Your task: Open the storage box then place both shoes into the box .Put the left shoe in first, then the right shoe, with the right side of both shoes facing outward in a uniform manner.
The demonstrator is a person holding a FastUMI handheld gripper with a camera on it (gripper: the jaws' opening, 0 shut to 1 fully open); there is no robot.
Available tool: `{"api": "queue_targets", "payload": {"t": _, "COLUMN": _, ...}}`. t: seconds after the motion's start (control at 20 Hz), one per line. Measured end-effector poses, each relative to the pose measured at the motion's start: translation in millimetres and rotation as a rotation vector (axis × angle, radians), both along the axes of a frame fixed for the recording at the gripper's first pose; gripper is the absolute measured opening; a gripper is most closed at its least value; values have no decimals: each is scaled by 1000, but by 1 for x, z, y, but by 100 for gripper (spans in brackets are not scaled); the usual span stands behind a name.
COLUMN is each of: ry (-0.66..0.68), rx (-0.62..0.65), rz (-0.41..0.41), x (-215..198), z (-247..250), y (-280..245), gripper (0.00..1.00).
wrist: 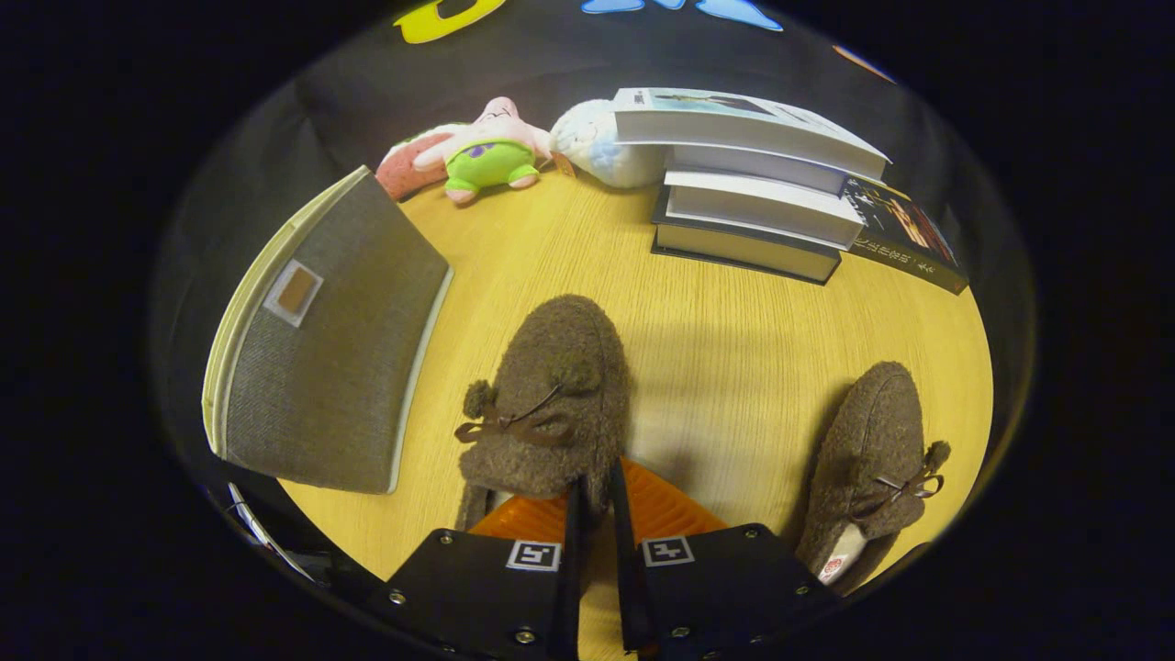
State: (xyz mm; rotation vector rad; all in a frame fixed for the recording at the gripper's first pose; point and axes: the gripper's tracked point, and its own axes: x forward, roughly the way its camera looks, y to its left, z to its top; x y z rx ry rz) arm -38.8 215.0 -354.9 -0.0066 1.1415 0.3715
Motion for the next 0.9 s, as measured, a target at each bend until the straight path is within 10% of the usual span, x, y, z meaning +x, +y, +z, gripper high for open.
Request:
{"api": "queue_targets", "payload": {"t": 0.2, "ry": 31, "rx": 25, "rz": -16, "x": 2, "z": 1, "y": -1, "gripper": 0}}
{"api": "queue_targets", "payload": {"t": 0.9, "ry": -63, "rx": 327, "rz": -19, "x": 47, "z": 221, "y": 120, "gripper": 0}}
